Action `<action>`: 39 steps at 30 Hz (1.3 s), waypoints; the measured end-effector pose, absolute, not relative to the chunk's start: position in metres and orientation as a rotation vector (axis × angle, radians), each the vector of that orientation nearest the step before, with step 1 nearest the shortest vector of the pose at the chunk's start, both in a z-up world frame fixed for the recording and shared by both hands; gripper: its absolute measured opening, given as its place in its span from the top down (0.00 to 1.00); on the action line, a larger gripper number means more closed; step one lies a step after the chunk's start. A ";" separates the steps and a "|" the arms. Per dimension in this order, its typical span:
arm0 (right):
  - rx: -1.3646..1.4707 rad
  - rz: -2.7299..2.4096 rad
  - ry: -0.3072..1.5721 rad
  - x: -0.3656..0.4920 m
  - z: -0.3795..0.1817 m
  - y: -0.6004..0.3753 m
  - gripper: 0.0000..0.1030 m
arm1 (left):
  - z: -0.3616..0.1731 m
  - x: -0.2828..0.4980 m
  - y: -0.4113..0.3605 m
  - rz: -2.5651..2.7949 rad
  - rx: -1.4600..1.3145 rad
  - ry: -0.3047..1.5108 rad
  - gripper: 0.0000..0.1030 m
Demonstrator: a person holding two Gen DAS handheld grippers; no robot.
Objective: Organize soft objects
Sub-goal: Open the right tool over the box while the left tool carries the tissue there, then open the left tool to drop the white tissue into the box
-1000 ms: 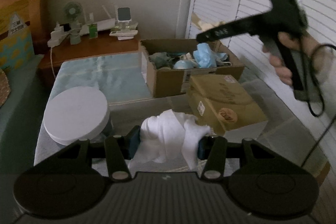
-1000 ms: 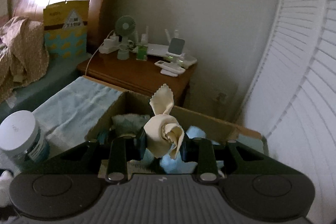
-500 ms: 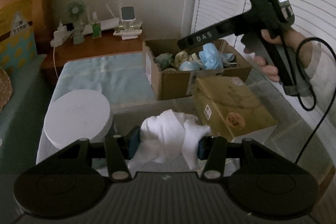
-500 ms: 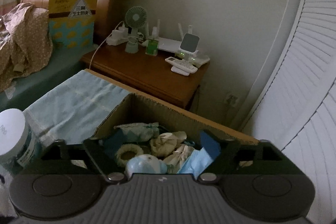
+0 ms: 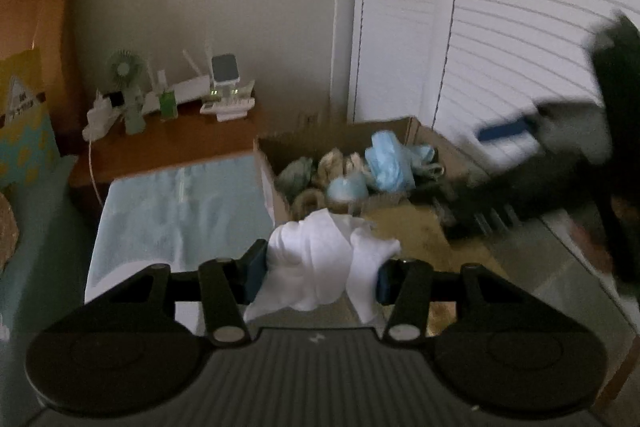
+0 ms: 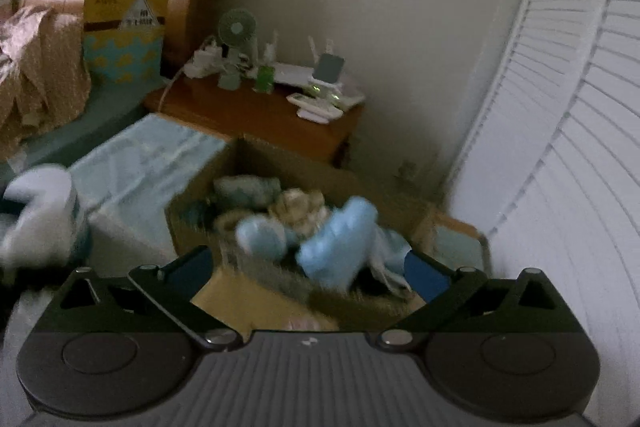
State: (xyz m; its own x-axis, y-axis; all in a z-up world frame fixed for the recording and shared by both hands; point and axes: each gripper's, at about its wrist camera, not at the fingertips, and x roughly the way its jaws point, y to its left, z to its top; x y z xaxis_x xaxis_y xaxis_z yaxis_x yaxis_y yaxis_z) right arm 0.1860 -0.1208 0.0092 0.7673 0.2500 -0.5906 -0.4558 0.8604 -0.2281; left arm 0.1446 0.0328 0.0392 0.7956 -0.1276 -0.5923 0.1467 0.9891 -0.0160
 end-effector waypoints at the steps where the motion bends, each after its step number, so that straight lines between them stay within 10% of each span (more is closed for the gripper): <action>1: -0.372 0.375 0.582 0.179 0.007 -0.125 0.00 | 0.041 0.149 0.032 -0.149 0.033 0.628 0.51; 17: -0.263 0.297 0.606 0.137 0.001 -0.161 0.00 | 0.035 0.264 0.007 -0.152 -0.008 0.616 0.49; 21: -0.266 0.292 0.605 0.136 0.002 -0.162 0.00 | 0.029 0.277 0.006 -0.117 -0.005 0.604 0.11; 24: -0.262 0.293 0.605 0.137 0.002 -0.163 0.00 | 0.032 0.270 0.005 -0.098 0.011 0.552 0.03; 39: -0.185 0.228 0.631 0.130 0.015 -0.174 0.00 | 0.044 0.202 0.003 -0.024 0.075 0.556 0.01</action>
